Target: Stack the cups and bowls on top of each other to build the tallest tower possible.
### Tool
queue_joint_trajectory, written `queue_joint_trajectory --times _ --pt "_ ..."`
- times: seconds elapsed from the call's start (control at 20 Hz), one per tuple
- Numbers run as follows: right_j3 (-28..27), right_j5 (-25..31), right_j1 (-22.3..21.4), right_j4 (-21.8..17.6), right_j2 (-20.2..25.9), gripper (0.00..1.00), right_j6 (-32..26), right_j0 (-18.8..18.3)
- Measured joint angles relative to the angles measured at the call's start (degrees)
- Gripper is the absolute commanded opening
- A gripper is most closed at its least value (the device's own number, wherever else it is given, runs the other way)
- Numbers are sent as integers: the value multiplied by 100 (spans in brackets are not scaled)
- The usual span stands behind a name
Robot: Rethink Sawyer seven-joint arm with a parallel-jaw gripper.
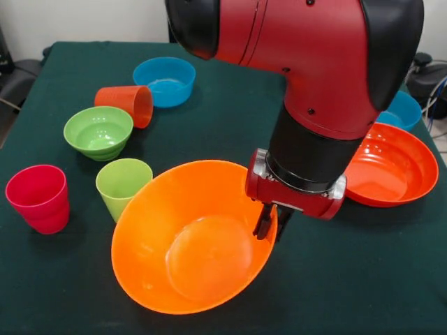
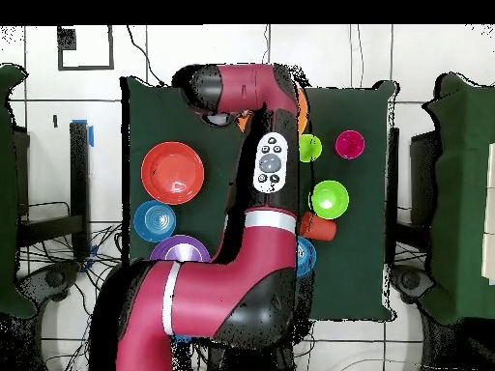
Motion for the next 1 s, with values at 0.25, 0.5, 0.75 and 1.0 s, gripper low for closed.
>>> queue_joint_trajectory --times 0.25,0.5,0.75,1.0 --pt "-10 1 35 1 24 0 0 20" --pt "-45 1 85 0 40 0 0 37" --pt "-51 1 97 0 44 0 0 43" --pt "-55 1 99 0 54 0 0 47"
